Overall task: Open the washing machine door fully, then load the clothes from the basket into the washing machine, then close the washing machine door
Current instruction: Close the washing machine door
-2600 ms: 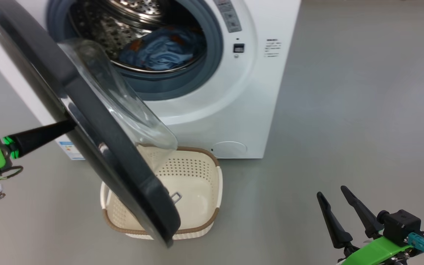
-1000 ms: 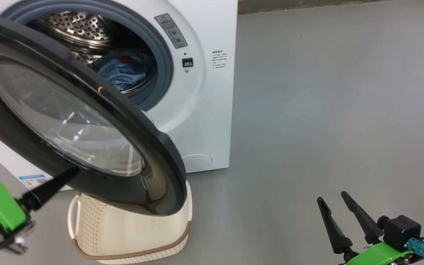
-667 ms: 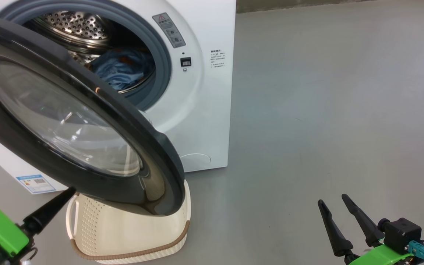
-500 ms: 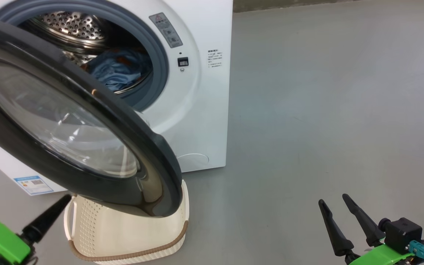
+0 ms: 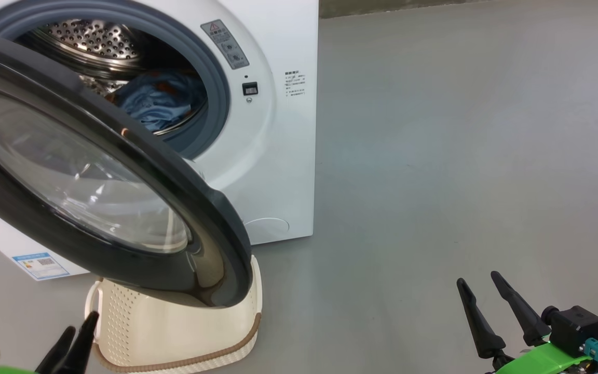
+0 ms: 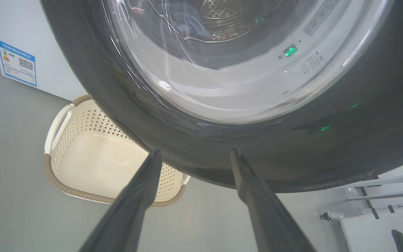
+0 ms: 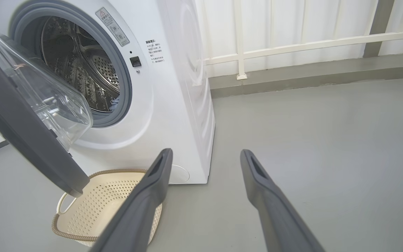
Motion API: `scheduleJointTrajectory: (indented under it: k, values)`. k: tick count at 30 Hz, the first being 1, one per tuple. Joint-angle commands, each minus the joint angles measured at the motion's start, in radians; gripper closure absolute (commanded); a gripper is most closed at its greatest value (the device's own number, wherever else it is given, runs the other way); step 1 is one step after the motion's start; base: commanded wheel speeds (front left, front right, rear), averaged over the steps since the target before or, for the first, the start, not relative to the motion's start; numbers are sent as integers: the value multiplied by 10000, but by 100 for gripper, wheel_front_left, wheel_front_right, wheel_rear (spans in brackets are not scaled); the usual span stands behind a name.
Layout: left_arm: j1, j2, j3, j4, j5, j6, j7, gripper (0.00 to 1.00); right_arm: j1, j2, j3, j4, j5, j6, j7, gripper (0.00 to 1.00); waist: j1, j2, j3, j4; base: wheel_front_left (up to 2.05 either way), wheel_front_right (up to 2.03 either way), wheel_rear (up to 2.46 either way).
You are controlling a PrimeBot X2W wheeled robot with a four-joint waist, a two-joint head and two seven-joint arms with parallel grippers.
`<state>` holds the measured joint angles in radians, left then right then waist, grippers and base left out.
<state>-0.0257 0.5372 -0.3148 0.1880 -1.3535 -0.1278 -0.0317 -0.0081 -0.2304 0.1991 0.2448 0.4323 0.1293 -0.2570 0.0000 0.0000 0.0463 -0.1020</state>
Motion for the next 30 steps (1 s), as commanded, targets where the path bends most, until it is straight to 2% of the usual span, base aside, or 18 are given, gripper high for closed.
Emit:
scheduleJointTrajectory:
  k: [1,3,8,10,11,18,22,30]
  values:
    - [-221,324,137,20,397,-29,-727,0,-32,-173,127,-252,-22,14,-48,0,0,0,-3,11,0,0,0]
    - [-259,323,-355,298,870,-29,-1720,0,-36,-192,77,-252,-16,14,-48,0,0,0,-9,40,0,0,0]
    - [-498,216,-485,822,2080,-29,-2281,0,-53,-206,-2,-271,-36,14,-48,0,0,0,4,98,0,0,0]
    - [-560,-34,88,813,2904,-29,-2292,0,-45,-211,-41,-284,-45,14,-48,0,0,0,8,128,0,0,0]
    - [-560,-34,88,813,2904,-29,-2292,0,-45,-211,-41,-284,-45,14,-48,0,0,0,8,128,0,0,0]
    - [4,-1325,2021,231,6109,-29,-2298,0,-54,-239,-93,-296,-51,14,-48,0,0,0,10,110,0,0,0]
    - [340,-1955,2610,-122,7688,-29,-2299,0,-58,-253,-130,-294,-50,14,-48,0,0,0,20,99,0,0,0]
    - [672,-2838,3541,-756,9441,-29,-2299,0,-122,-283,-220,-286,-49,14,-48,0,0,0,87,111,0,0,0]
